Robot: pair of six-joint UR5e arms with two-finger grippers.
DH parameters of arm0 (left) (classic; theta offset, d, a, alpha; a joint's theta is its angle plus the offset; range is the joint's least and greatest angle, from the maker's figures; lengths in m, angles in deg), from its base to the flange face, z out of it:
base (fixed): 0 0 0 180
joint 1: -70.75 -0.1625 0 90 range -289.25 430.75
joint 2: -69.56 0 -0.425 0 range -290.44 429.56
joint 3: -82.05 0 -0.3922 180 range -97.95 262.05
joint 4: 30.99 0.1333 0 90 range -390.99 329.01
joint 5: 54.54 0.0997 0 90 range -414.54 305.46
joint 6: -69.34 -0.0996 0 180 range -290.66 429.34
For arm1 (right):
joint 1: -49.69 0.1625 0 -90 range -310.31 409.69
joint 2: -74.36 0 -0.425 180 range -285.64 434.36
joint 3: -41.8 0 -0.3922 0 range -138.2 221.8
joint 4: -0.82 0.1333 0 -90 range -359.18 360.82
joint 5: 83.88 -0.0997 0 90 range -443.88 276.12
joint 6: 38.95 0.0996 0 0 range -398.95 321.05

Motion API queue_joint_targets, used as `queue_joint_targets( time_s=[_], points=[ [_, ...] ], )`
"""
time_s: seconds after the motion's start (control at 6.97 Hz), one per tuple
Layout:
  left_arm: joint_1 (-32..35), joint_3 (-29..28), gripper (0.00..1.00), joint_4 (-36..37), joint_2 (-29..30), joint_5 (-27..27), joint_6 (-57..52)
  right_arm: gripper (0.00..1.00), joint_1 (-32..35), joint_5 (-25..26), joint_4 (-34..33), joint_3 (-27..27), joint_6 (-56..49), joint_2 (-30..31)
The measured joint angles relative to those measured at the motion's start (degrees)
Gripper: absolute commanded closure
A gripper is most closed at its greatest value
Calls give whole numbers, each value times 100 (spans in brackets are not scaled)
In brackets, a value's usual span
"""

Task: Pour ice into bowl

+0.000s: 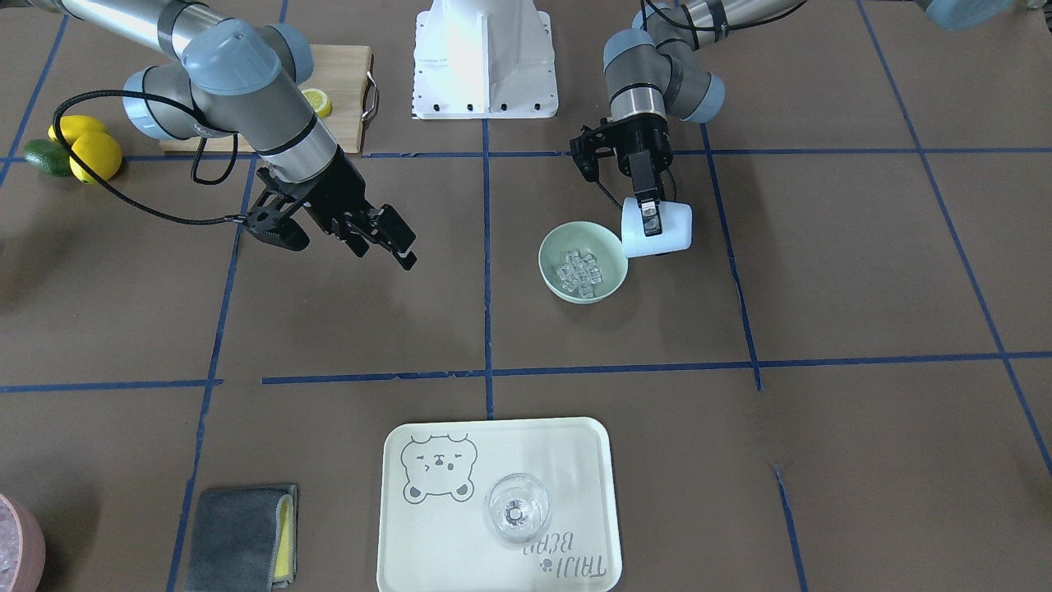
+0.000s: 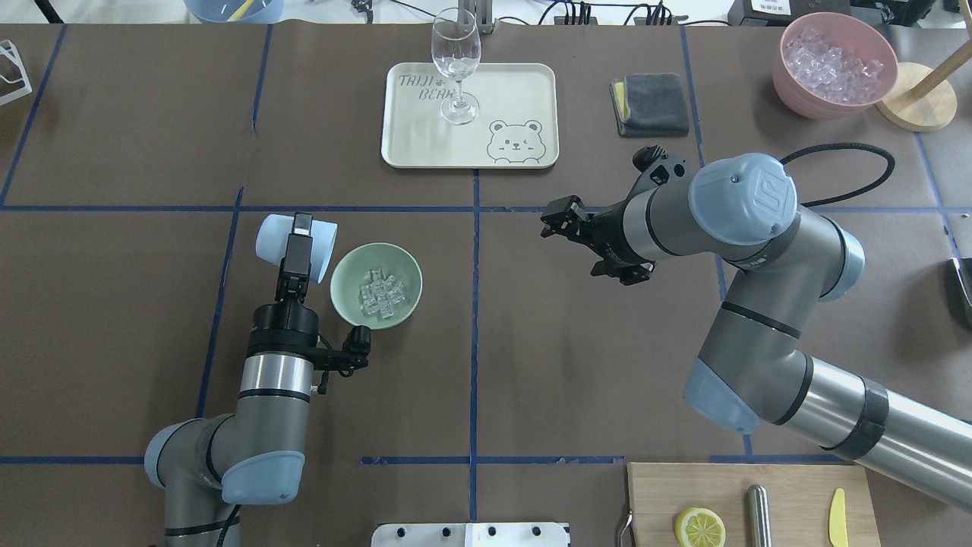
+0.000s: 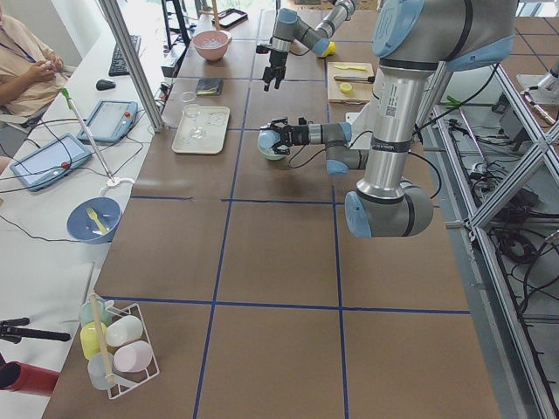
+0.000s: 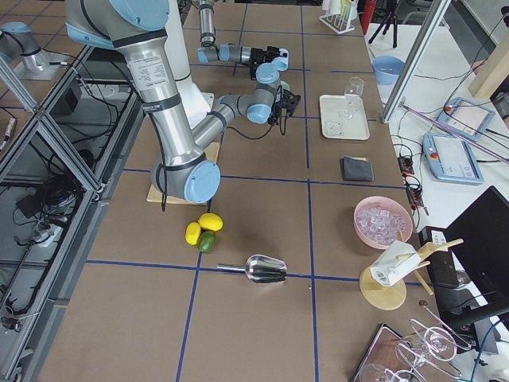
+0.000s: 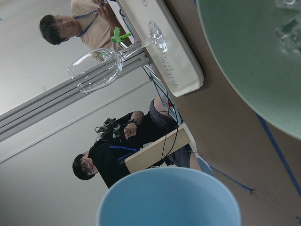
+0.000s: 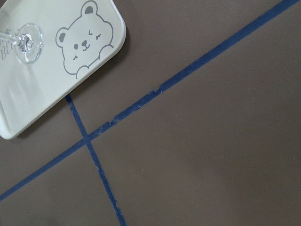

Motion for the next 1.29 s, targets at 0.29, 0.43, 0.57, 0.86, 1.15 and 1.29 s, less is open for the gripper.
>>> queue_joint_targets(
  time_s=[0.29, 0.43, 0.57, 0.86, 1.15, 1.29],
  points=[
    [38, 11, 100, -226, -38, -236, 947, 0, 17, 0, 0, 11, -19, -6],
    [54, 13, 100, -251, -101, -290, 1335, 0, 20, 0, 2, 17, -22, -17],
    [78, 13, 100, -258, -191, -389, 1970, 0, 20, 2, 4, 27, -23, -32],
    [118, 17, 100, -265, -461, -731, 4250, 0, 14, 8, 1, 58, -24, -48],
    [141, 71, 100, -271, -758, -903, 7070, 0, 13, 17, 0, 95, -18, -54],
    [163, 141, 100, -281, -1053, -933, 8419, 0, 13, 30, 0, 106, -16, -48]
  ],
)
